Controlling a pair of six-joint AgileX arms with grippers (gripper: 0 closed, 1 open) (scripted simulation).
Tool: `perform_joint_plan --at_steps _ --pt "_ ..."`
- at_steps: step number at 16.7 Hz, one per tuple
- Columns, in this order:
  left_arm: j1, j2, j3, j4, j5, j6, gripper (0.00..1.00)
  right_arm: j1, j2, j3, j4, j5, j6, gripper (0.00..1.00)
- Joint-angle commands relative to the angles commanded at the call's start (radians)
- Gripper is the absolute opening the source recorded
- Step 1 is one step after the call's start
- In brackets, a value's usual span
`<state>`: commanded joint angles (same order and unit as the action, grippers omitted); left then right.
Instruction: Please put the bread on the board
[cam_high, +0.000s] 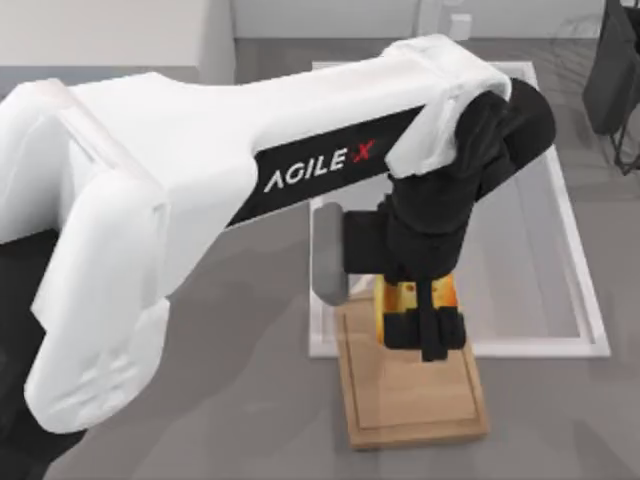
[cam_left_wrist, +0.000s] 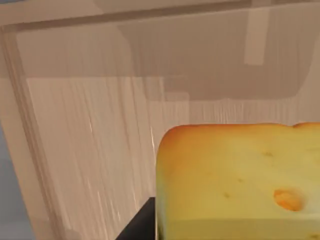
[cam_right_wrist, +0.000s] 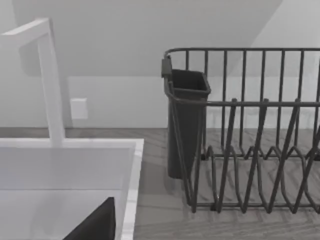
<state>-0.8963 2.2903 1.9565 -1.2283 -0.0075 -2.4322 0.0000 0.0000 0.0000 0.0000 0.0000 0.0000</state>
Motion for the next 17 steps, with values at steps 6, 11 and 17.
perform_joint_plan --at_steps 6,11,17 --pt "0.001 0.013 -0.058 0.072 0.002 0.0 0.0 0.0 0.0 0.0 0.0 0.0 0.0 1.0" --pt "0.001 0.026 -0.092 0.117 0.0 -0.002 0.0 0.0 0.0 0.0 0.0 0.0 0.0 1.0" --pt "0.001 0.026 -0.092 0.117 0.0 -0.002 0.23 0.0 0.0 0.0 0.0 0.0 0.0 1.0"
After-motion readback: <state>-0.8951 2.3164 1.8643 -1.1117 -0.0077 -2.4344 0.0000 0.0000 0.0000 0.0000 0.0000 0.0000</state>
